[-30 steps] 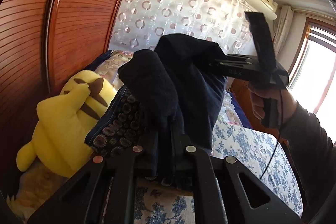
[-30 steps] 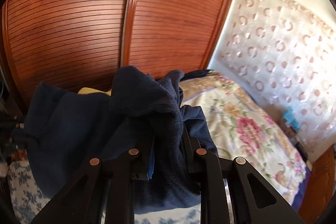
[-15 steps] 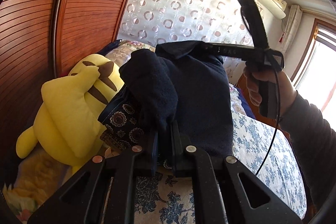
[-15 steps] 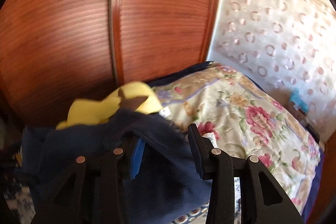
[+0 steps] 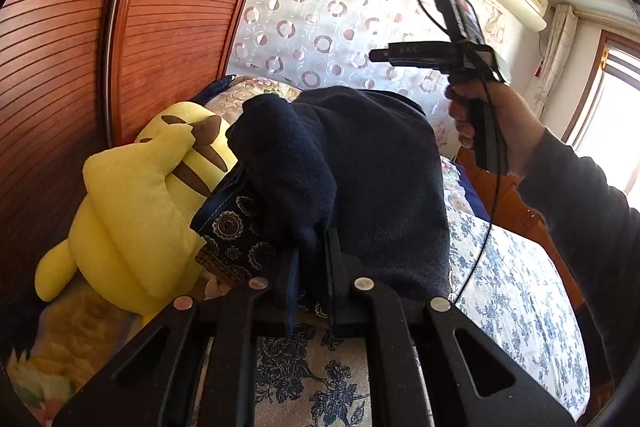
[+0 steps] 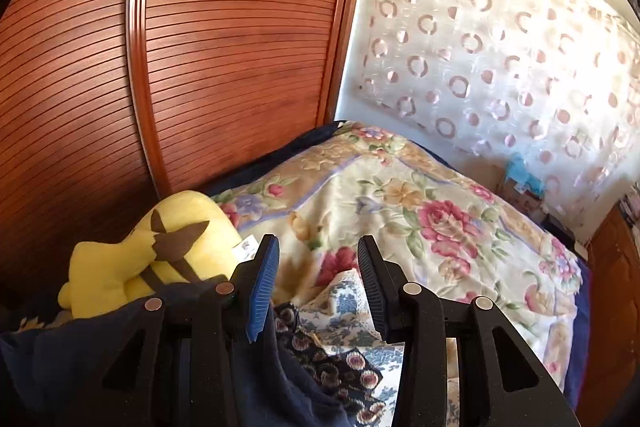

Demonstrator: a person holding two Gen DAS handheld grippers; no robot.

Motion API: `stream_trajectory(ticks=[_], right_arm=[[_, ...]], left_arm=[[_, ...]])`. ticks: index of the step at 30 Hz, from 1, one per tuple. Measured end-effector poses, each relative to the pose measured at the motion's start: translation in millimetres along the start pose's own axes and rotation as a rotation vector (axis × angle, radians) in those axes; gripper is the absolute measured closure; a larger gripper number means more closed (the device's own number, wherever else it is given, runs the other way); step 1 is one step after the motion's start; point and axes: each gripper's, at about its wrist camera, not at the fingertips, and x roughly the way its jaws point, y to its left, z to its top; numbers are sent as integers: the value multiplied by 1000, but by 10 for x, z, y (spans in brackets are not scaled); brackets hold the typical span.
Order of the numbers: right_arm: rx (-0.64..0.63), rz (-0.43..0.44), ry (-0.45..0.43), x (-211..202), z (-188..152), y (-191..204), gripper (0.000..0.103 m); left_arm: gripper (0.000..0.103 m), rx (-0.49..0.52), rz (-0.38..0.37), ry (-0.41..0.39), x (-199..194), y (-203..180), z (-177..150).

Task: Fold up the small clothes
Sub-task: 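Lower the shirt onto the folded clothes stack and open both grippers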

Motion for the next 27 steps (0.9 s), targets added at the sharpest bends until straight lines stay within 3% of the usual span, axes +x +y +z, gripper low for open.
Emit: stream_trajectory(ticks=[6, 9, 12, 14, 15, 20, 27], right_arm=[[-26, 63, 8, -192, -281, 98, 61], [-11, 87, -2, -371, -386, 134, 61], [11, 108, -18, -667, -514, 81, 60], [19, 110, -29, -830, -597, 84, 60], [25, 111, -34, -924, -642, 84, 60], [65, 106, -71, -1413, -919, 75, 60], [110, 57, -122, -2176, -1421, 152, 60]], left_arm=[[79, 46, 46, -24, -101, -59, 24], [59, 70, 57, -48, -189, -87, 40], [52, 107, 72, -77, -292, -145, 69], [28, 132, 72, -99, -379, -200, 88], [25, 142, 71, -112, -425, -228, 96], [22, 207, 86, -155, -599, -424, 118], [22, 289, 92, -153, -662, -753, 71]])
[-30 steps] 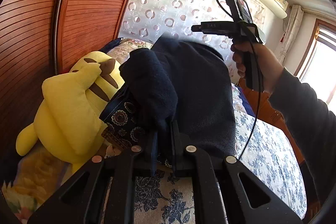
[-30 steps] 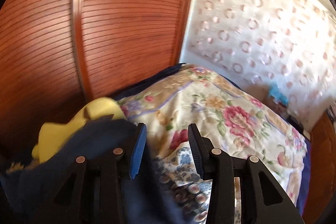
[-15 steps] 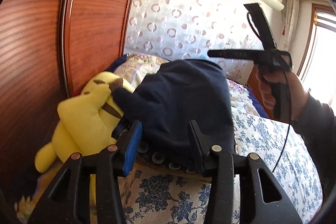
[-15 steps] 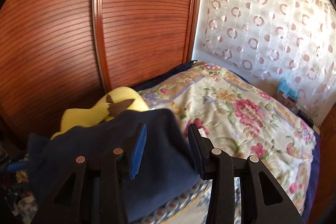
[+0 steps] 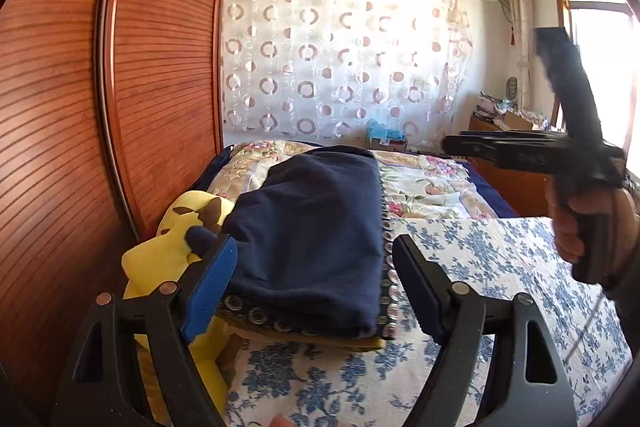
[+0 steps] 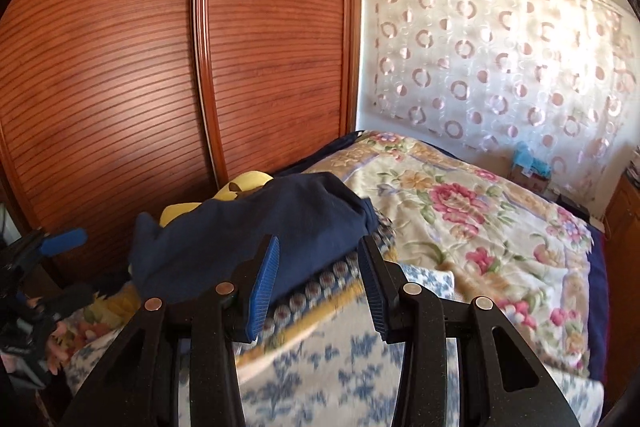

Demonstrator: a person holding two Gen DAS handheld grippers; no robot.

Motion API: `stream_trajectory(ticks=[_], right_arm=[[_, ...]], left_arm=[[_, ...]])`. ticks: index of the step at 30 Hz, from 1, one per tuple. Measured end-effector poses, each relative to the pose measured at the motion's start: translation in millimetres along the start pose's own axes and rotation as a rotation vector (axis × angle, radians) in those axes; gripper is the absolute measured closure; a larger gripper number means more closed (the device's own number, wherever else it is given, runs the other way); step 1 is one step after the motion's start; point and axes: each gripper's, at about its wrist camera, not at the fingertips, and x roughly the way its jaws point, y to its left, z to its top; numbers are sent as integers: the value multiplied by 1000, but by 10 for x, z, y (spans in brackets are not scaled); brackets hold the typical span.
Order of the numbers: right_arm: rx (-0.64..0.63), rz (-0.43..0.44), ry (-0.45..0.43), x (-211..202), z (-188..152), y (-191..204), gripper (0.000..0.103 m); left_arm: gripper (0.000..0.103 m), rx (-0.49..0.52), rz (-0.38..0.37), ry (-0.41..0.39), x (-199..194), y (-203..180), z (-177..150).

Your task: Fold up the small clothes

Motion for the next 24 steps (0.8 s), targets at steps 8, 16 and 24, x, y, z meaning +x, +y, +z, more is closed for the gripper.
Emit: stream_trajectory(ticks=[8, 16, 24], right_arm=[[79, -94, -47, -860, -559, 124, 52], [156, -195, -92, -1580, -933, 411, 35], [226, -316, -139, -2242, -1184, 748, 21]], left_arm=[[22, 41, -87, 7, -112, -444, 14], [22, 92, -121, -6, -273, -897, 44], [22, 120, -146, -15, -478, -1267, 48]])
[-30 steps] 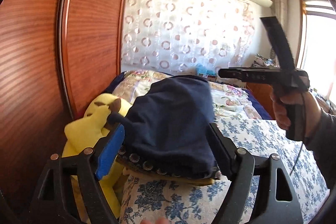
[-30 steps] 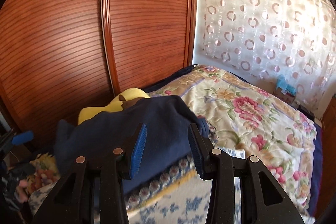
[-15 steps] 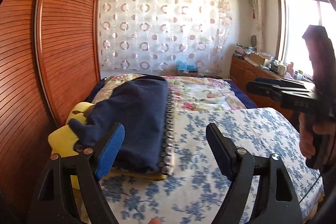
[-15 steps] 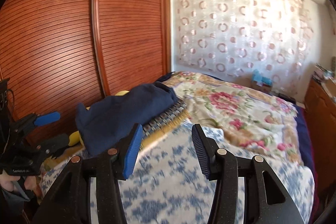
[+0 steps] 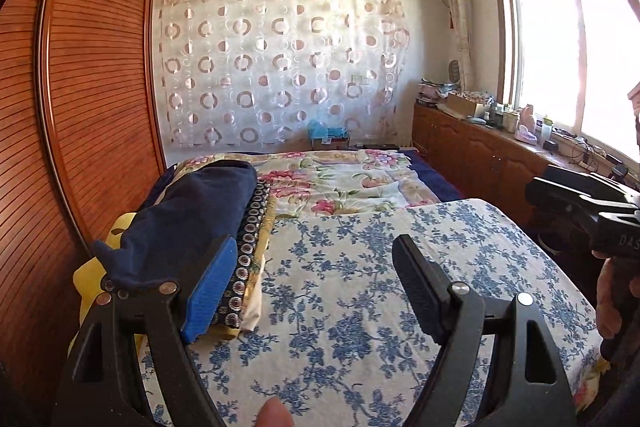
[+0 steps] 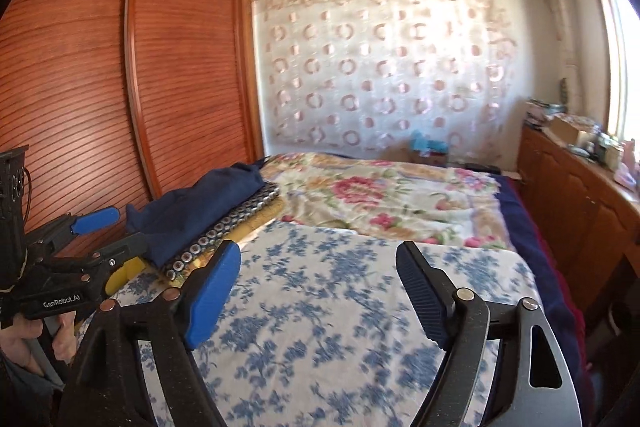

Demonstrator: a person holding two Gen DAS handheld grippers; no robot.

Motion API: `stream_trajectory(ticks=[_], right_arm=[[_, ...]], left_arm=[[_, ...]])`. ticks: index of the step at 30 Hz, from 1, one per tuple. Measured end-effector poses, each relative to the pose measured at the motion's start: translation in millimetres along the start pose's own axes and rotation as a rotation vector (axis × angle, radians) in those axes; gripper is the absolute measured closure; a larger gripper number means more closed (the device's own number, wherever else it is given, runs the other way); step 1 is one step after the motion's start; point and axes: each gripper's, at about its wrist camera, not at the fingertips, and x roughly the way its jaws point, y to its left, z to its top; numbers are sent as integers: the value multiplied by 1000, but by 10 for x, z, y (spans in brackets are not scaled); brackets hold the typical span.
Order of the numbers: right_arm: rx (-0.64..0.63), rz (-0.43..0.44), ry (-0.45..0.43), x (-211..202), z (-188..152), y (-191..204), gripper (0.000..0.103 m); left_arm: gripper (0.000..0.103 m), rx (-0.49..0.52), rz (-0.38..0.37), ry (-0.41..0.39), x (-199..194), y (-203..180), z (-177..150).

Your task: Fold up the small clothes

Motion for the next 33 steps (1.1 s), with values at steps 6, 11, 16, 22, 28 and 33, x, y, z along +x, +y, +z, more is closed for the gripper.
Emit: stream_trajectory(ticks=[6, 11, 16, 22, 28, 33], right_arm=[[43, -86, -23, -288, -119, 60, 21], [68, -117, -31, -345, -126, 193, 21], [75, -131, -31, -349, -141, 334, 21], [78, -136, -33, -362, -201, 310, 21], [79, -145, -31, -385, -241, 268, 21], [82, -144, -32, -416, -246, 174, 21]], left_arm=[[22, 13, -19, -1, -44, -144, 20], [22, 22, -20, -8, -51, -206, 30], [22, 22, -21, -7, -45, -199, 27], [22, 21, -19, -8, -49, -197, 33], [22, 21, -22, -7, -47, -192, 33], [22, 21, -22, -8, -49, -189, 35]])
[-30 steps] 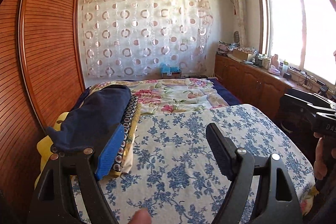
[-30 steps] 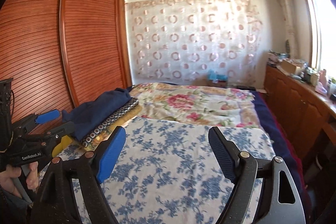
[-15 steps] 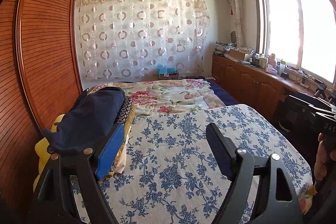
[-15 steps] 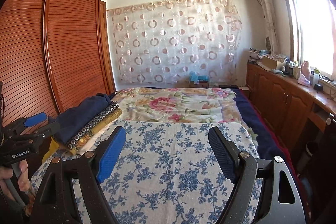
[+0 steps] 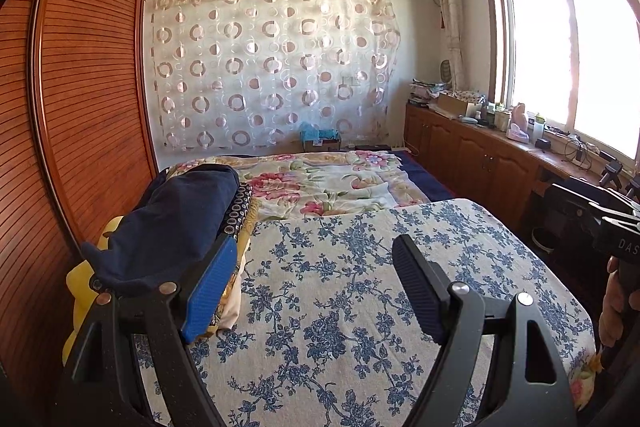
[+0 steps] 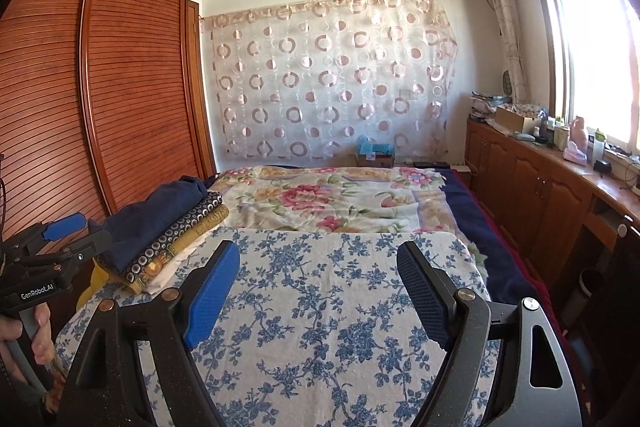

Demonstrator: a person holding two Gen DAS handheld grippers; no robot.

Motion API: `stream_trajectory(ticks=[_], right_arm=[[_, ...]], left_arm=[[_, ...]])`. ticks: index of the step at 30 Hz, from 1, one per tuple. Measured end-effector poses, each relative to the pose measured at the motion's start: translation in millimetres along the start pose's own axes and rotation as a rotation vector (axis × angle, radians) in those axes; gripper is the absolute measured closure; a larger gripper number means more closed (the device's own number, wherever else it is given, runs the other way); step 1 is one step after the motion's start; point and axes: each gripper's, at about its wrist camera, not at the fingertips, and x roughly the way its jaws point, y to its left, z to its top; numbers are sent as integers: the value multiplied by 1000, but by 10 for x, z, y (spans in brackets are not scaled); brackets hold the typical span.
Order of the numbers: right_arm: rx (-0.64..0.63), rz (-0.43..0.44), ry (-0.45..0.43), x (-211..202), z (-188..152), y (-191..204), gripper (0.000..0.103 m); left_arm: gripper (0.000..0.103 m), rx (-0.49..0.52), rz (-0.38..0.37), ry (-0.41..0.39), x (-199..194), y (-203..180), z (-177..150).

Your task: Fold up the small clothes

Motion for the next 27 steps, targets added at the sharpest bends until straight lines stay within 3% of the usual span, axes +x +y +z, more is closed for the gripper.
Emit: stream_trajectory(ticks=[27], right_arm=[[-8, -1, -4, -11, -1, -99, 21]], left_arm=[[22, -4, 8, -9, -52, -21, 12]])
